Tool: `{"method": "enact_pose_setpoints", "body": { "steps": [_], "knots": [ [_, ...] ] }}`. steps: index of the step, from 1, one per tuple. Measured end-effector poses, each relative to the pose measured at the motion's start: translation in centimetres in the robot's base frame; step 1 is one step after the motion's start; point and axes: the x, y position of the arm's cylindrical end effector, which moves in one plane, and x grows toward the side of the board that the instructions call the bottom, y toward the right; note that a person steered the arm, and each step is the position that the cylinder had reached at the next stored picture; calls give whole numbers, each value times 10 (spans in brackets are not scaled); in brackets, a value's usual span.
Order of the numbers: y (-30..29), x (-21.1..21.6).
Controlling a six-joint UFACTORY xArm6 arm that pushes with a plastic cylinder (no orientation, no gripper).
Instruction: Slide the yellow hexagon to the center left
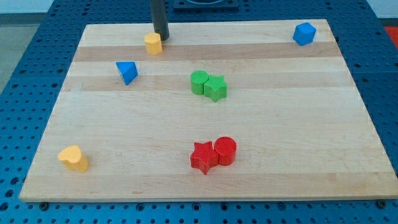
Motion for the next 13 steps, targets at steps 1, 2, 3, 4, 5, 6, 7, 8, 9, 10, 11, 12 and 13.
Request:
{"method": "enact_pose_setpoints", "body": {
  "steps": [1,2,3,4,5,6,7,8,9,10,11,12,13],
  "knots": [
    [-17,14],
    [-32,32],
    [-41,46],
    [-41,46],
    [-40,46],
    [-18,46],
    [1,50],
    [5,63],
    [-6,69],
    [-39,69],
    [-75,69],
    [-82,69],
    [-81,57]
  ]
}}
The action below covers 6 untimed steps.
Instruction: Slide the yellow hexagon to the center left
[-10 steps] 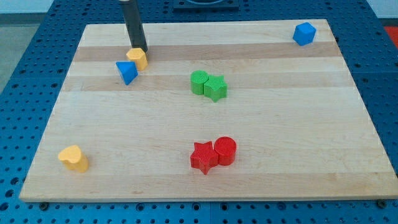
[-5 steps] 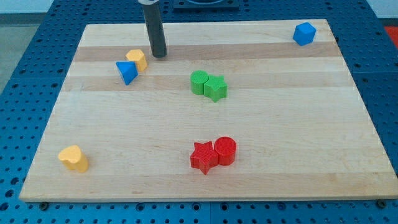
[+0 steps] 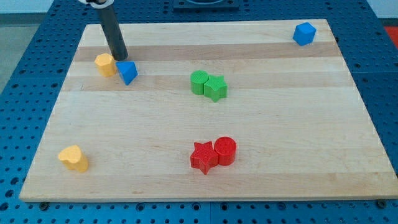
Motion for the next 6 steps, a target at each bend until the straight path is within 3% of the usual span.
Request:
{"method": "enact_pose_setpoints", "body": {
  "steps": [2,6],
  "knots": [
    [-2,5],
    [-19,56]
  ]
}}
